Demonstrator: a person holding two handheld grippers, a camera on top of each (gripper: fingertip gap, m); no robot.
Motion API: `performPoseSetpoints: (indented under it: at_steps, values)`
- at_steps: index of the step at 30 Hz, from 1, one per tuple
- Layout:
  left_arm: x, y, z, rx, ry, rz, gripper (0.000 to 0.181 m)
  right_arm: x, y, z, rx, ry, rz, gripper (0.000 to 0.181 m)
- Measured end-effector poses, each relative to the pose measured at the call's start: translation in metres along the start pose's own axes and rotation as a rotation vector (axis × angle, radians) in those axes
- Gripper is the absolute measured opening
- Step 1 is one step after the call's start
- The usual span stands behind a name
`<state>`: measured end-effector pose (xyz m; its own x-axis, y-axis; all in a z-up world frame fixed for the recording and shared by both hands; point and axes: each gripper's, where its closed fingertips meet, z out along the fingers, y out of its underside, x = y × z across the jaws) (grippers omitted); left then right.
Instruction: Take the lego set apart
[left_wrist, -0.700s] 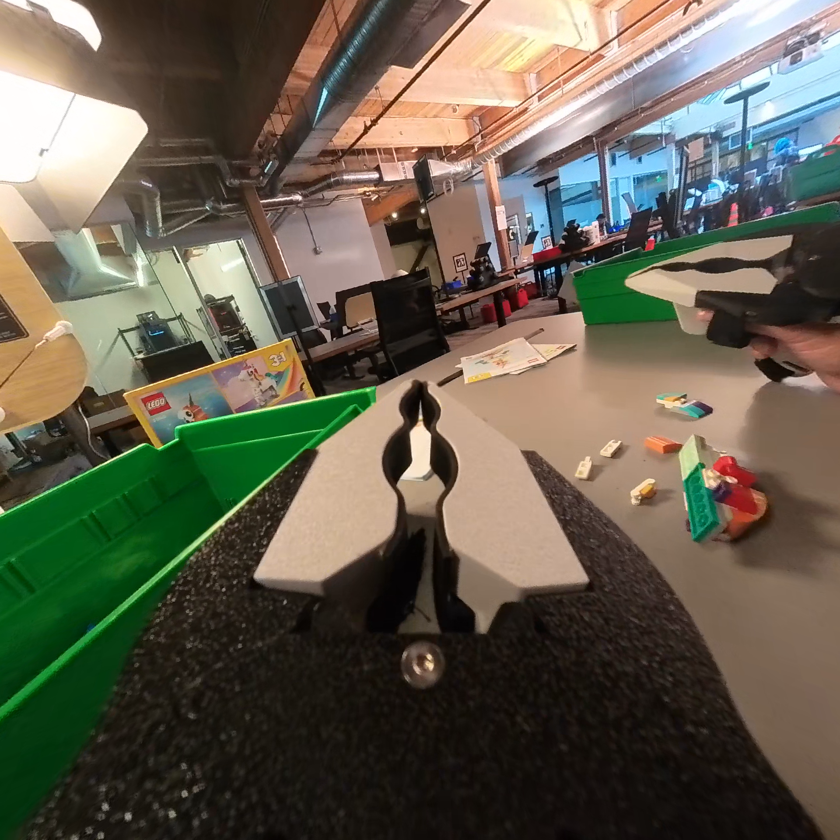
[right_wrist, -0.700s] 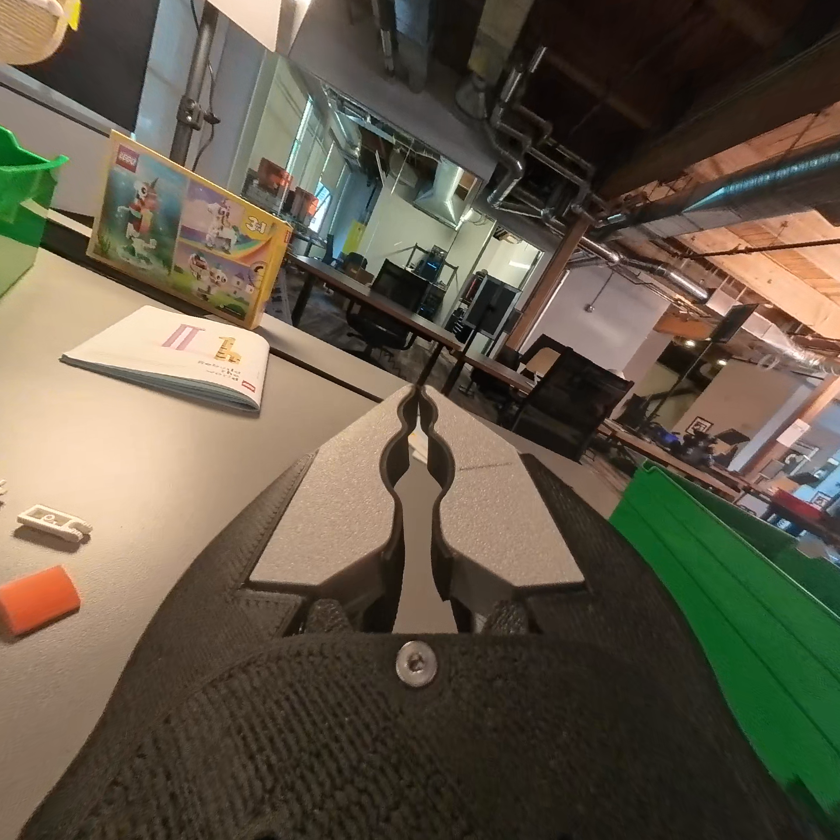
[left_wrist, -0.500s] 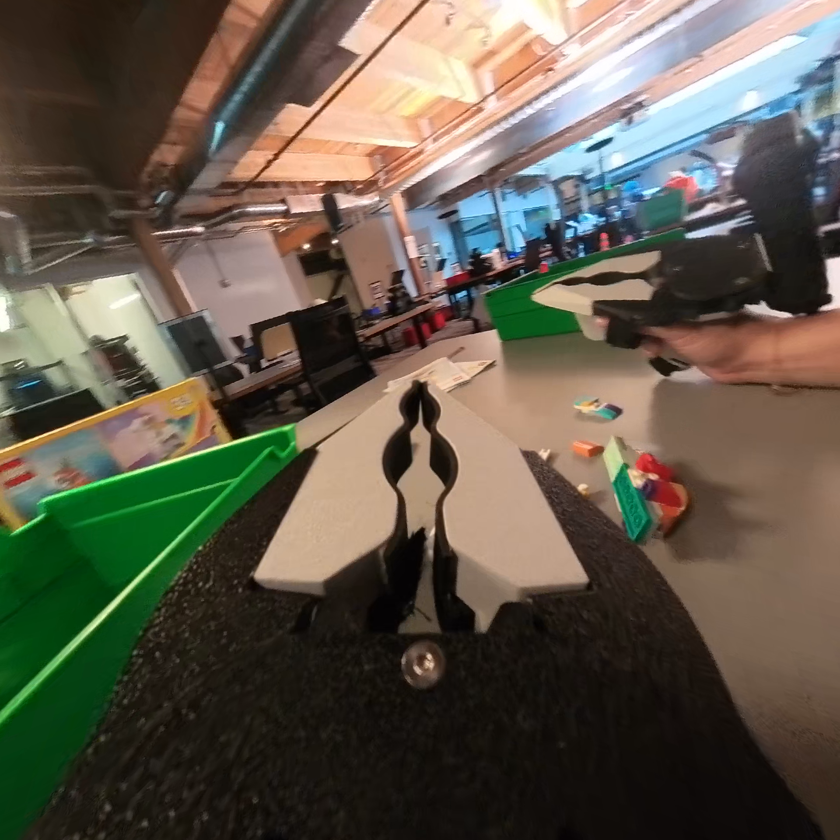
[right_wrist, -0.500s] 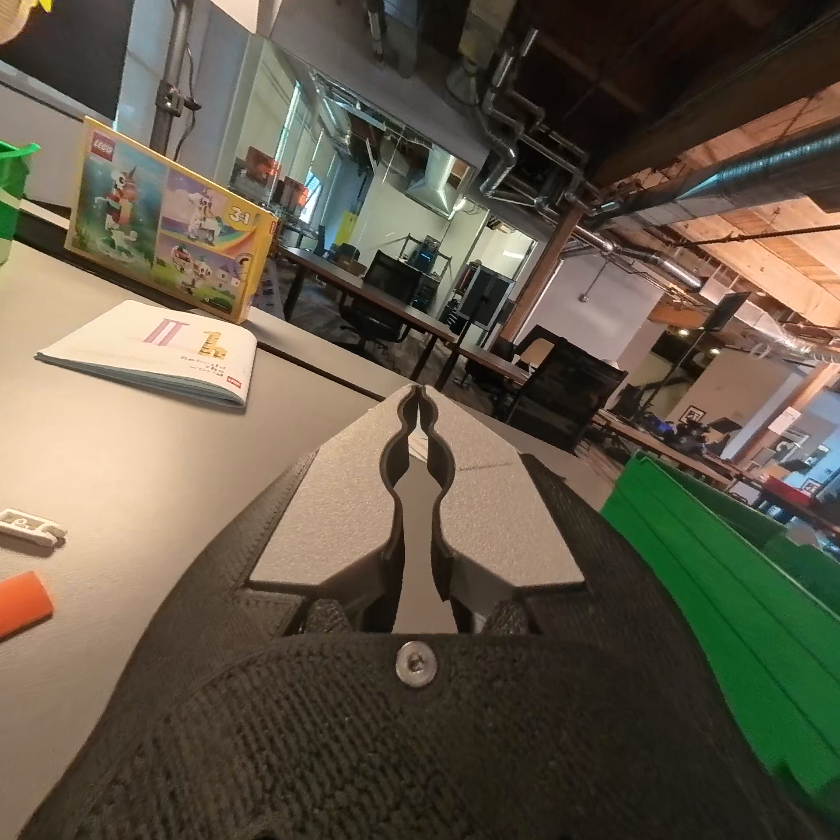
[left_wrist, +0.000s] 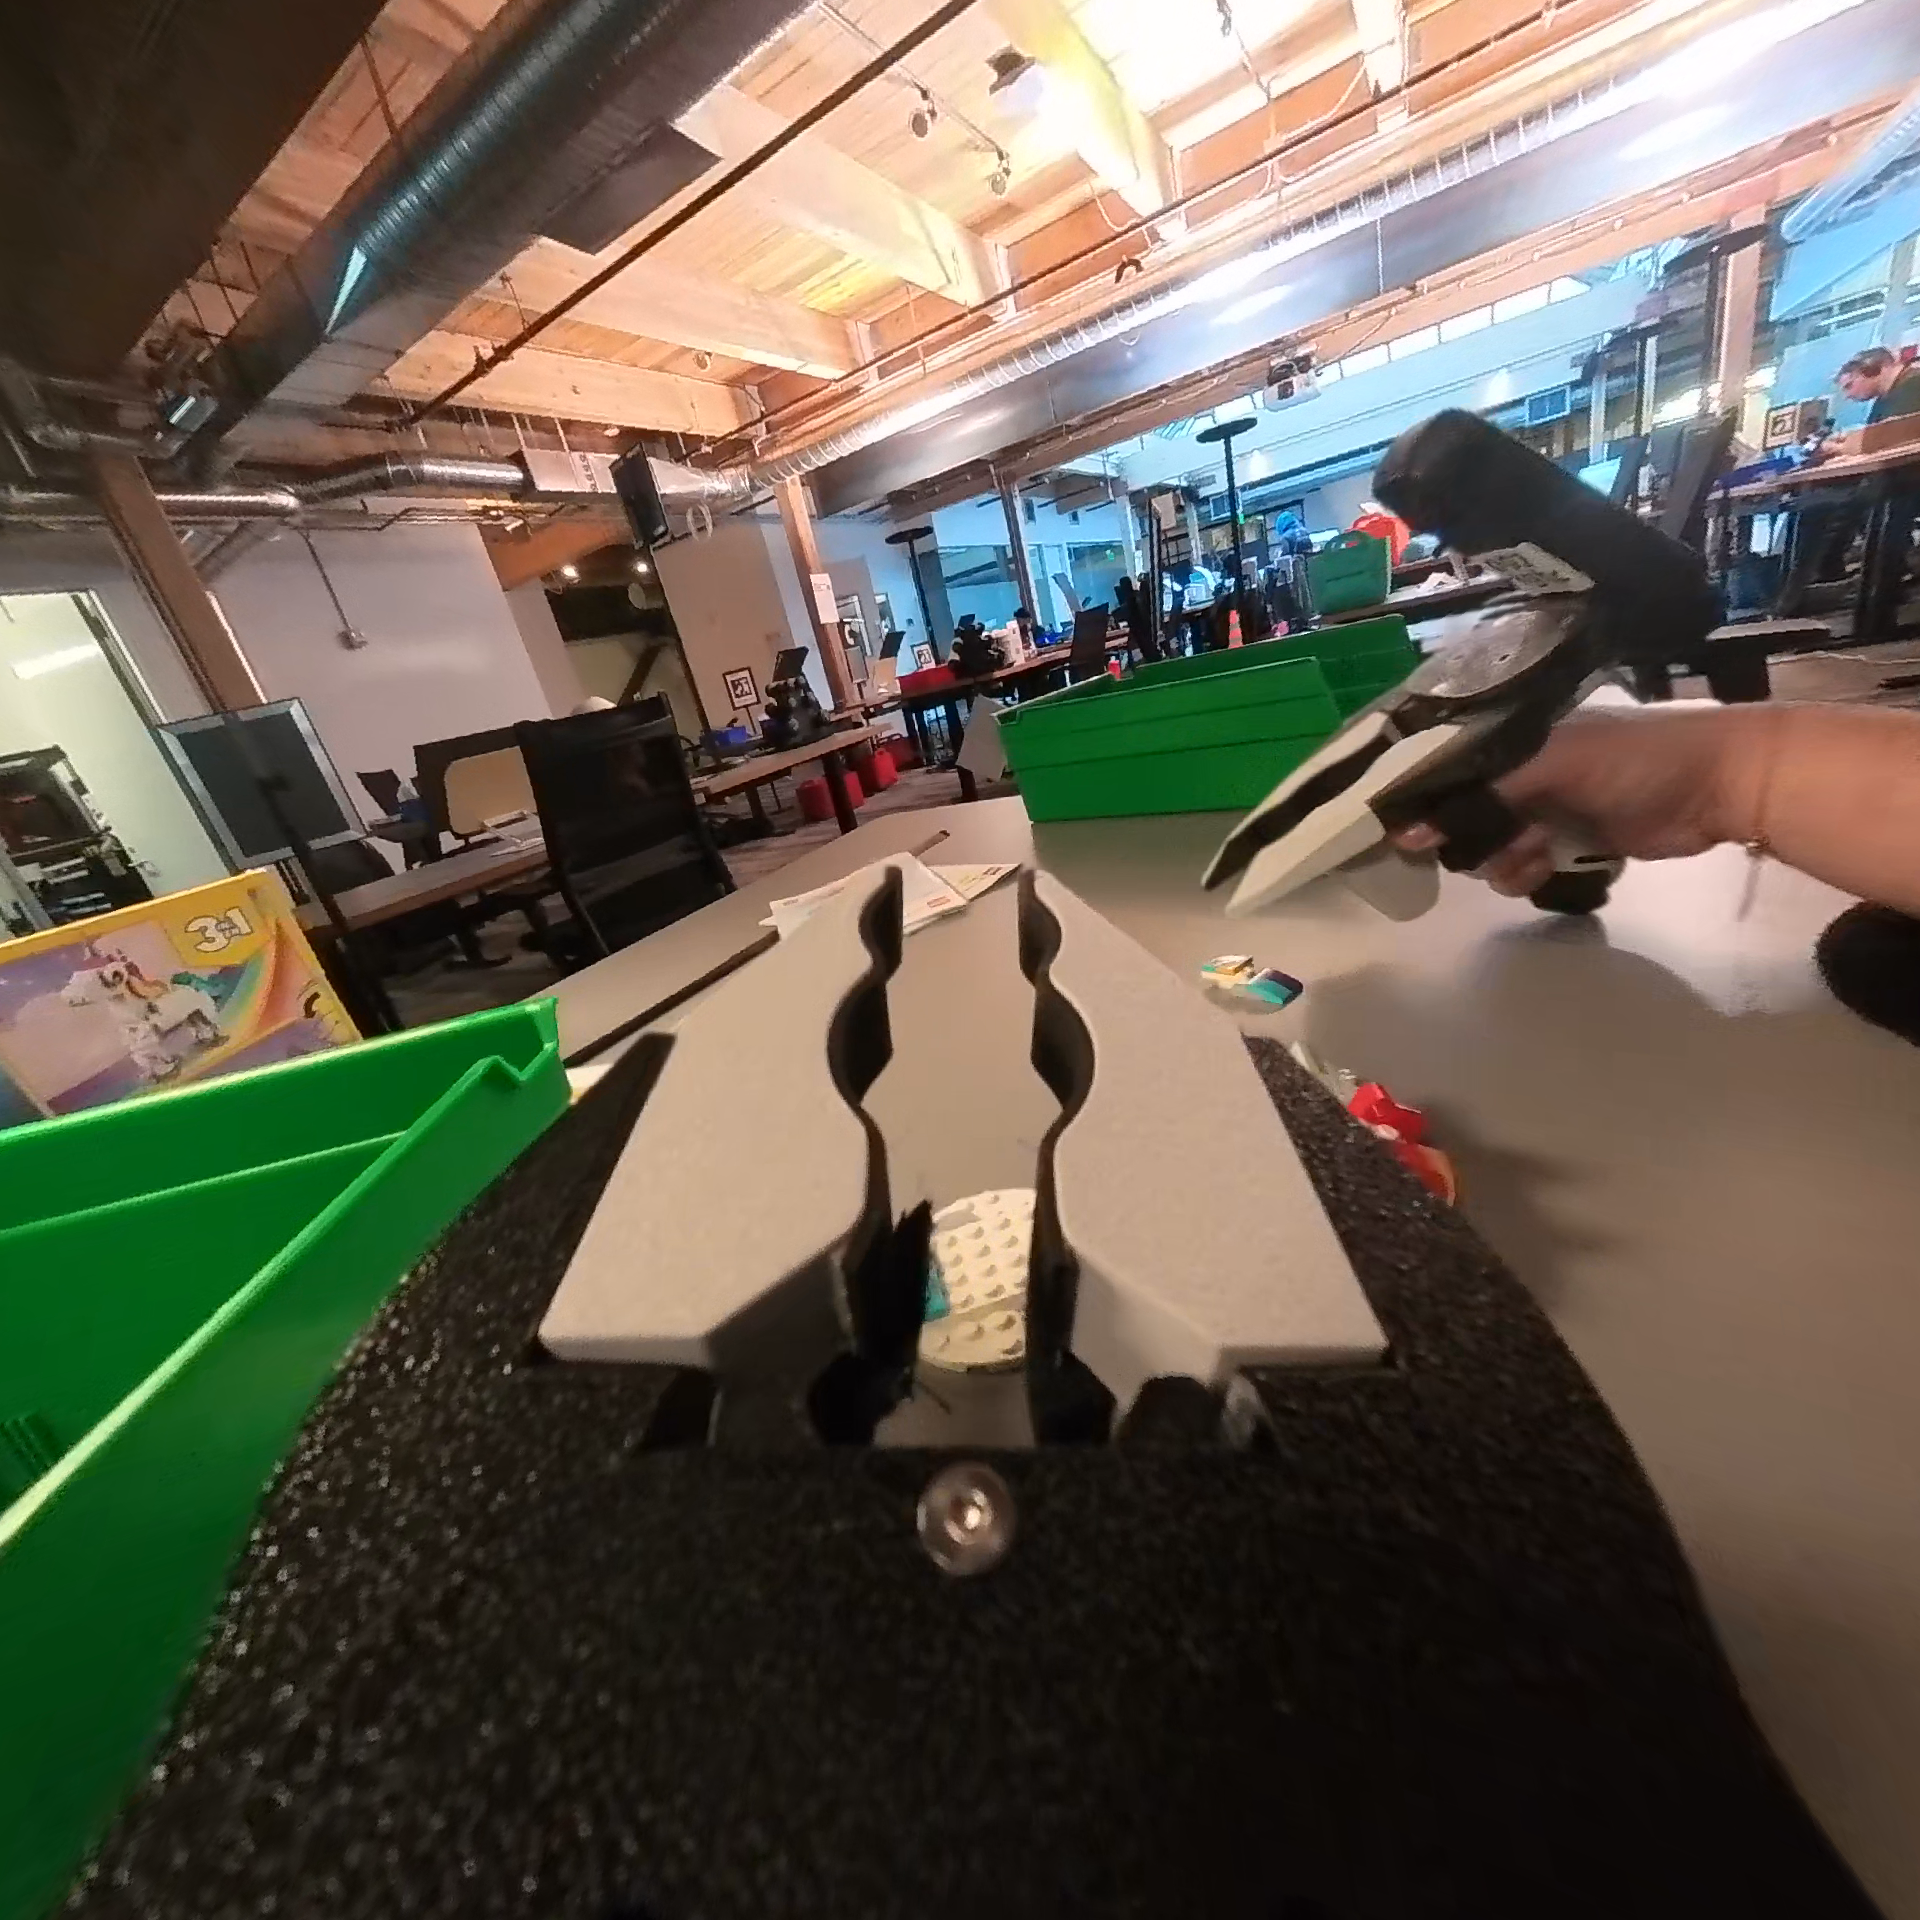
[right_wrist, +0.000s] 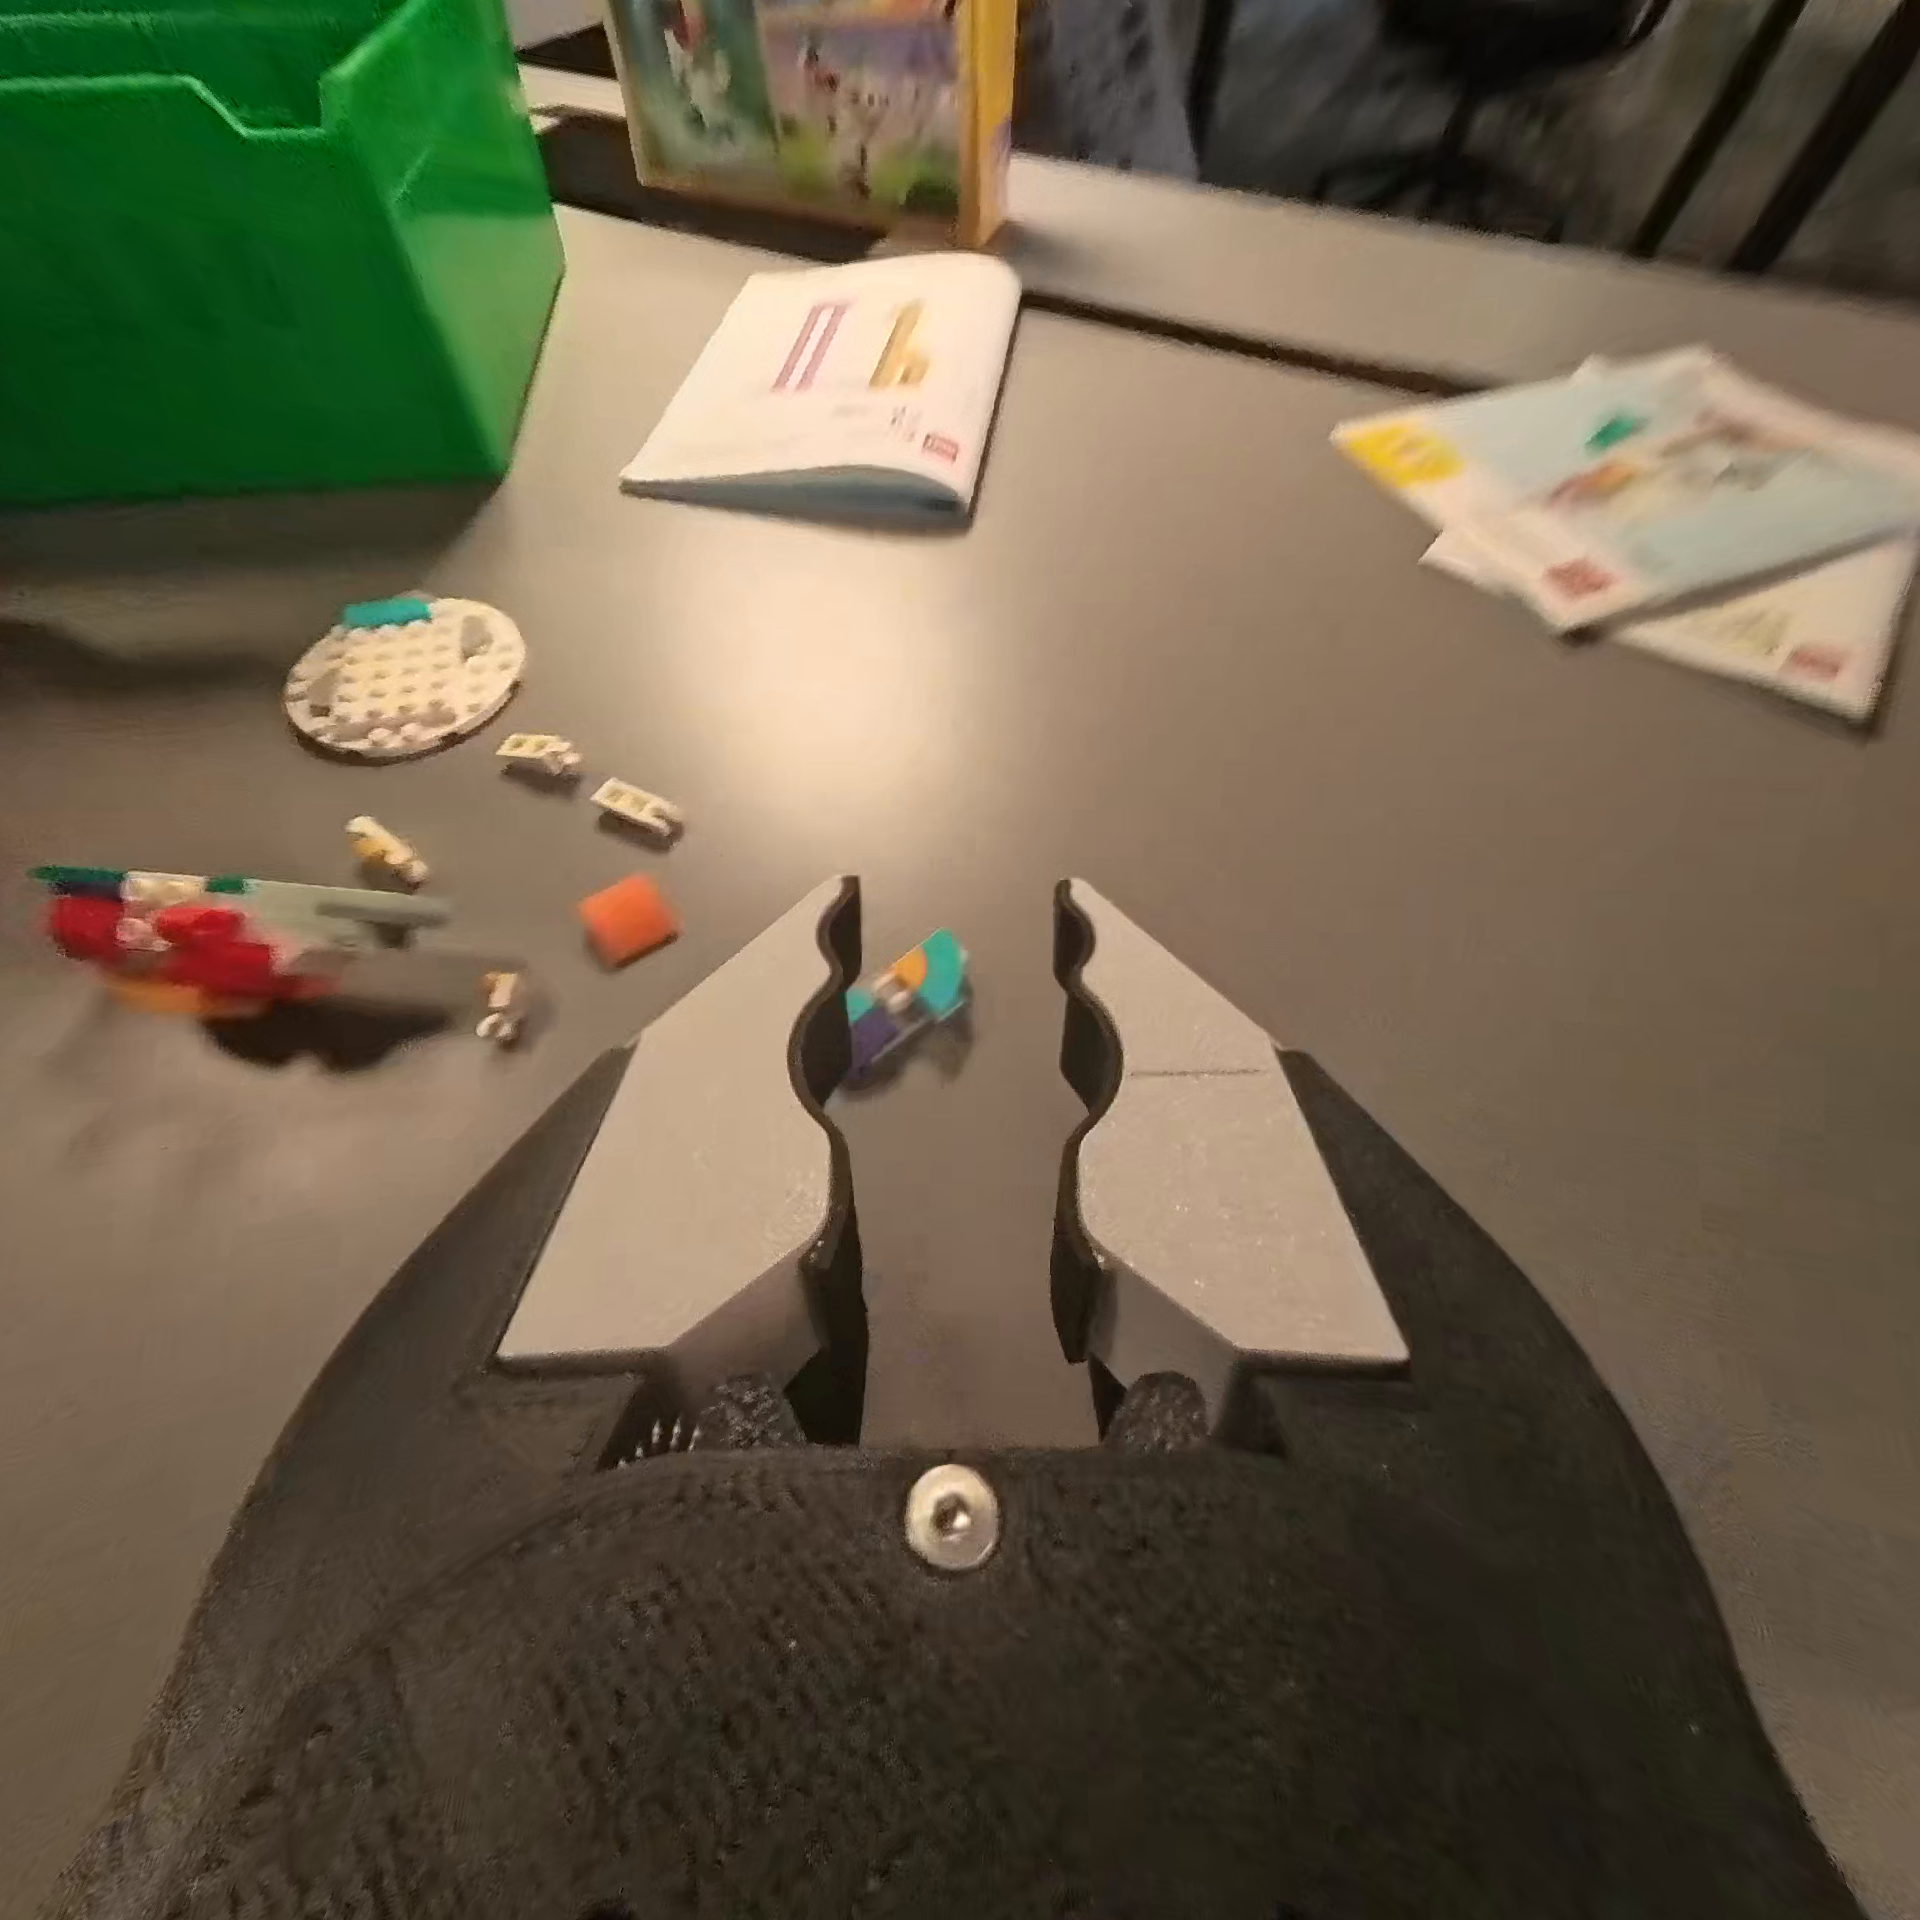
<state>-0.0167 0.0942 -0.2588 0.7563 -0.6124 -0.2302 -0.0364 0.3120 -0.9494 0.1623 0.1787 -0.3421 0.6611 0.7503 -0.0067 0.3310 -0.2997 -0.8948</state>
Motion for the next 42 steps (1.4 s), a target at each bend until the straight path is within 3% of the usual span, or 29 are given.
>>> performPoseSetpoints:
  at_steps: [2, 8, 14, 16, 22, 26, 31, 35, 40, 42]
  values:
    - [-0.001, 0.0, 0.0, 0.003, 0.005, -0.022, 0.019, -0.007, 0.007, -0.001, -0.038, -0.003, 0.065, 0.038]
    - [-0.001, -0.001, 0.0, 0.014, 0.012, -0.03, 0.015, -0.015, 0.034, -0.006, -0.167, 0.196, 0.231, 0.042]
    - [-0.002, -0.001, 0.0, 0.015, 0.009, -0.031, 0.013, -0.021, 0.036, 0.007, -0.238, 0.323, 0.164, 0.029]
    - [-0.003, -0.001, 0.0, 0.018, 0.007, -0.037, 0.013, -0.024, 0.035, 0.011, -0.242, 0.321, 0.142, 0.019]
    - [-0.006, -0.003, -0.002, 0.028, -0.004, -0.059, 0.011, -0.021, 0.028, 0.018, -0.24, 0.312, 0.041, 0.016]
    - [-0.008, -0.008, -0.007, 0.054, 0.006, -0.105, 0.012, -0.05, -0.026, 0.025, -0.047, 0.241, -0.316, 0.016]
    - [-0.007, -0.014, -0.02, 0.084, 0.064, -0.174, 0.022, -0.118, -0.095, 0.037, 0.221, 0.189, -1.017, 0.016]
    - [-0.006, -0.009, -0.024, 0.038, 0.104, -0.2, 0.036, -0.155, -0.11, 0.044, 0.444, 0.259, -1.426, 0.016]
    - [-0.005, -0.003, -0.022, -0.007, 0.122, -0.181, 0.035, -0.173, -0.101, 0.038, 0.575, 0.34, -1.608, 0.016]
    - [0.003, -0.001, -0.02, -0.026, 0.159, -0.152, 0.034, -0.178, -0.096, 0.034, 0.605, 0.314, -1.596, 0.016]
